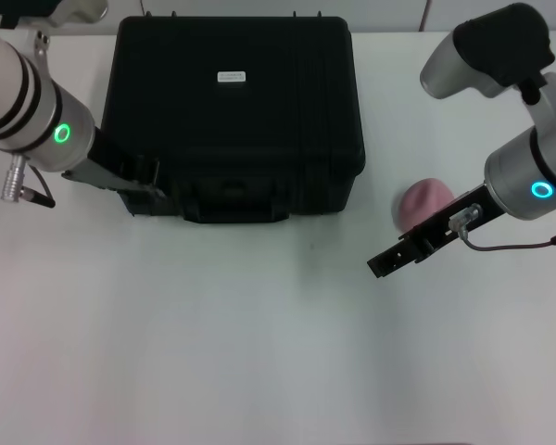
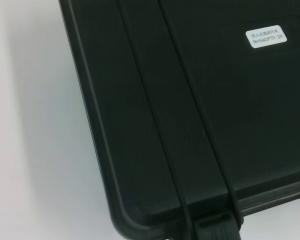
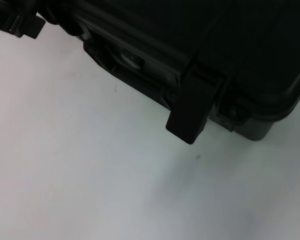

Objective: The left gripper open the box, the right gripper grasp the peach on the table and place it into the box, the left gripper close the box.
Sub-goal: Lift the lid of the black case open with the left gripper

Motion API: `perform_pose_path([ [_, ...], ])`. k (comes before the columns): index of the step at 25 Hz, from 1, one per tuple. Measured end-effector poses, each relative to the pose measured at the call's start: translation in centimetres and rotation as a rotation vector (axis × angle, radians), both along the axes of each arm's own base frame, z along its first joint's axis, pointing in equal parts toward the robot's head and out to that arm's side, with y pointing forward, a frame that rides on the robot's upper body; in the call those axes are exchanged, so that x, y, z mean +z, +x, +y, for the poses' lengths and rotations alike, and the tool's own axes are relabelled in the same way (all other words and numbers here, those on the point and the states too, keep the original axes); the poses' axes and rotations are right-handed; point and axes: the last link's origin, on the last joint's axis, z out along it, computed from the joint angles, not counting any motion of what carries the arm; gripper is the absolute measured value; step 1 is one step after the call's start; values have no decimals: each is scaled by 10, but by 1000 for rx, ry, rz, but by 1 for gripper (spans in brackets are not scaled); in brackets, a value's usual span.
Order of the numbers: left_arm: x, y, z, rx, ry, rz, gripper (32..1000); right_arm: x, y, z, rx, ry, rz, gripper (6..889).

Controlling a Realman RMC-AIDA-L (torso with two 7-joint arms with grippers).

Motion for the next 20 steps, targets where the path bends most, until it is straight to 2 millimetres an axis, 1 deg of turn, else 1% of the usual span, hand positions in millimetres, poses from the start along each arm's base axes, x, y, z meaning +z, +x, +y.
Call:
perform_pose_path([
  [8,2,3,-1,-8,5,2,375,0,0,0,0,1,0,828],
  [20,9,11,-3,-33,20,-3,375,0,0,0,1,0,0,828],
])
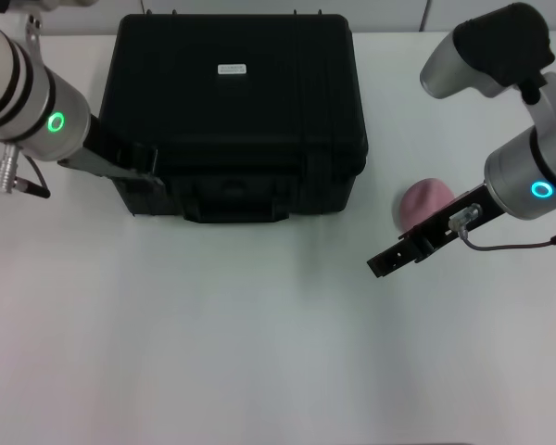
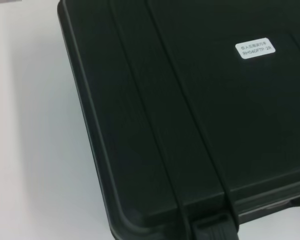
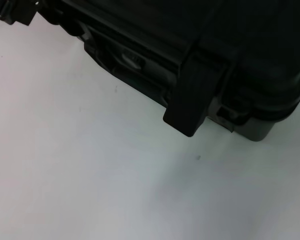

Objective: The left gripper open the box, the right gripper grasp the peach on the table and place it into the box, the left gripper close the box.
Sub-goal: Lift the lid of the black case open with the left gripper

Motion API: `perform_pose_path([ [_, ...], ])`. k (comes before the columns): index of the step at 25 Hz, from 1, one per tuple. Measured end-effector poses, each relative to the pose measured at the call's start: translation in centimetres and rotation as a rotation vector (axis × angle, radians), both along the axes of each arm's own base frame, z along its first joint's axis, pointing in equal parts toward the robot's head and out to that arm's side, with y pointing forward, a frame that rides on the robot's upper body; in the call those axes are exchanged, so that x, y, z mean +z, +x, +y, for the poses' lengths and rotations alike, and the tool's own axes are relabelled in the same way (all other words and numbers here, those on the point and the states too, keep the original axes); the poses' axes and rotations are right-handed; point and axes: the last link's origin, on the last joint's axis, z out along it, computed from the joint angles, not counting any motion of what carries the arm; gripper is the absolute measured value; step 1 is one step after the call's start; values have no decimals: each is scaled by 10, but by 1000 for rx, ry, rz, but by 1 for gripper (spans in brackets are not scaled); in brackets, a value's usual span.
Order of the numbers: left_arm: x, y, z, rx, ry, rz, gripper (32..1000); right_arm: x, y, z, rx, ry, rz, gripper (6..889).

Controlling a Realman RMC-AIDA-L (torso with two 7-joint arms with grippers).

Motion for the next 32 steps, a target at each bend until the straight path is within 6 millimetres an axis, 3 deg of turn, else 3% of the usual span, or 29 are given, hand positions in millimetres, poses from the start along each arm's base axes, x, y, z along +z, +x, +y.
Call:
perform_pose_path([
  [32,28,31,0,-81,50,10,376,1,0,1,1,3,-3,827],
])
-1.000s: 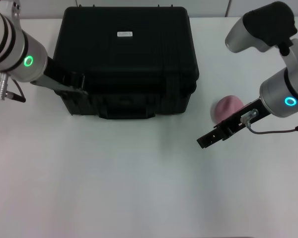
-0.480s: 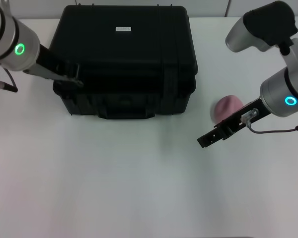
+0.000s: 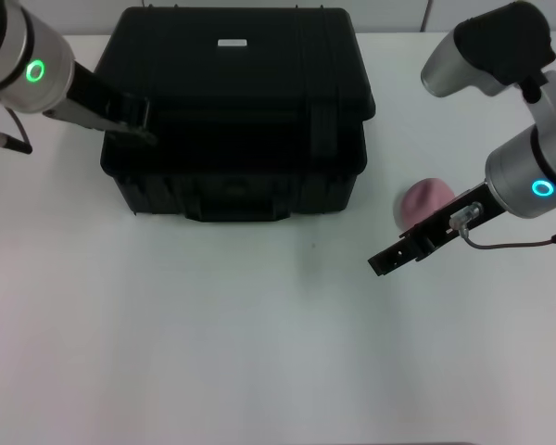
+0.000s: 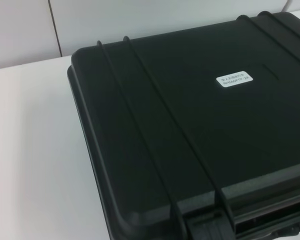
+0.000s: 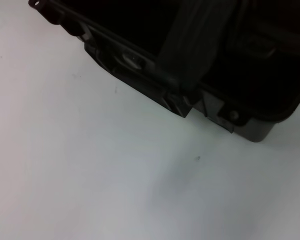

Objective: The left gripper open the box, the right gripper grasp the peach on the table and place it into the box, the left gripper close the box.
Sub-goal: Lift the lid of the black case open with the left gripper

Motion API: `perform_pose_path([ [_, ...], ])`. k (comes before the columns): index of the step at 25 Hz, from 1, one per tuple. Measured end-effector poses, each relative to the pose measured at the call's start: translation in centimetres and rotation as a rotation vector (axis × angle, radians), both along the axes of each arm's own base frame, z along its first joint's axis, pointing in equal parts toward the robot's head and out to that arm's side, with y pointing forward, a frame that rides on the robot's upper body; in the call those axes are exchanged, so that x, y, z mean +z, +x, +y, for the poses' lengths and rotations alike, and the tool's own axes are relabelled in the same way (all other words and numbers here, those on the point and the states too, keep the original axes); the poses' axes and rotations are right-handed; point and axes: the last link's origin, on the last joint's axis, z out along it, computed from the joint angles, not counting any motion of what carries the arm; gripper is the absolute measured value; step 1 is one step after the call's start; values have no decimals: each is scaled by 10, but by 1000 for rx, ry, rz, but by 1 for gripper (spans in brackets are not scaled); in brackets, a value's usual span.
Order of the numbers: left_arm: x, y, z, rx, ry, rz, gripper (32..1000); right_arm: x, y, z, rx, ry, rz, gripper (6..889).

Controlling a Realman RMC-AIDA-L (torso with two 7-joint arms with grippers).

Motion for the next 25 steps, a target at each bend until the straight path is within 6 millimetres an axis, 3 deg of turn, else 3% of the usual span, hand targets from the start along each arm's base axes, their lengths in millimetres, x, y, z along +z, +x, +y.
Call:
perform_pose_path([
  [25,27,24,13,-84,79,-12,376,0,0,1,-3,-1,0,827],
])
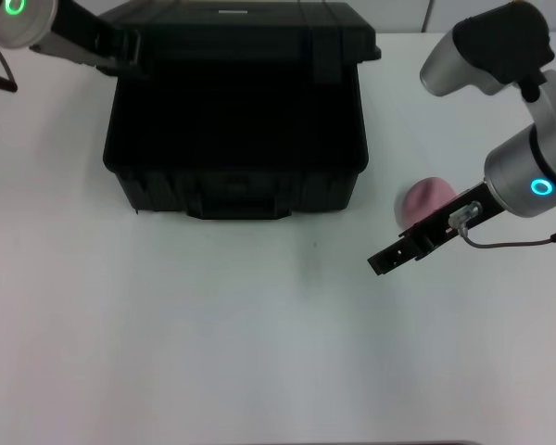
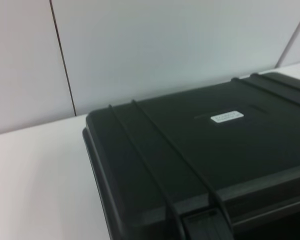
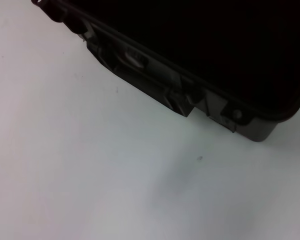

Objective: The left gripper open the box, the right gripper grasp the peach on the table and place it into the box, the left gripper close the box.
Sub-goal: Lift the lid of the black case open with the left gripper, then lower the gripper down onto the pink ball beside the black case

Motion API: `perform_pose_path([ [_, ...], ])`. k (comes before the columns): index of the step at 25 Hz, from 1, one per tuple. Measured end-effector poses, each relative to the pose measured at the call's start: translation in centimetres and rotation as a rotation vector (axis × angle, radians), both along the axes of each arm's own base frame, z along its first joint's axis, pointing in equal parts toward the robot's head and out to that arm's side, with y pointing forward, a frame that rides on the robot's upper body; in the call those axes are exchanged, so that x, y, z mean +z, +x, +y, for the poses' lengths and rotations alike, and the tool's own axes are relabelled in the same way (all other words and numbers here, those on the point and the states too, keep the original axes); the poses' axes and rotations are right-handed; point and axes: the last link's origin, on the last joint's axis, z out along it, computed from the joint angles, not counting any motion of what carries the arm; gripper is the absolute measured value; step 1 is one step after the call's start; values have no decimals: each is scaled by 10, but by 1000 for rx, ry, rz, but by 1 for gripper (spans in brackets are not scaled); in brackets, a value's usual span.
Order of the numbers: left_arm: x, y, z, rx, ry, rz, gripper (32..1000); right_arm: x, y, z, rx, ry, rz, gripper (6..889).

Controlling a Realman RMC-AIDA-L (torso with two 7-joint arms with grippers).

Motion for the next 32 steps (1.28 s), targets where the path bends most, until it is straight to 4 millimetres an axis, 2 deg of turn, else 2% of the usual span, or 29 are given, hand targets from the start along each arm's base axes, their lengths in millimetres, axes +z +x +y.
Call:
perform_pose_path([
  [17,9,14,8,-40,29,-19,378,0,0,1,0,1,-1,827],
  [32,17,17,13,-53,55,-35,379,0,-1,1,3,1,-2,828],
])
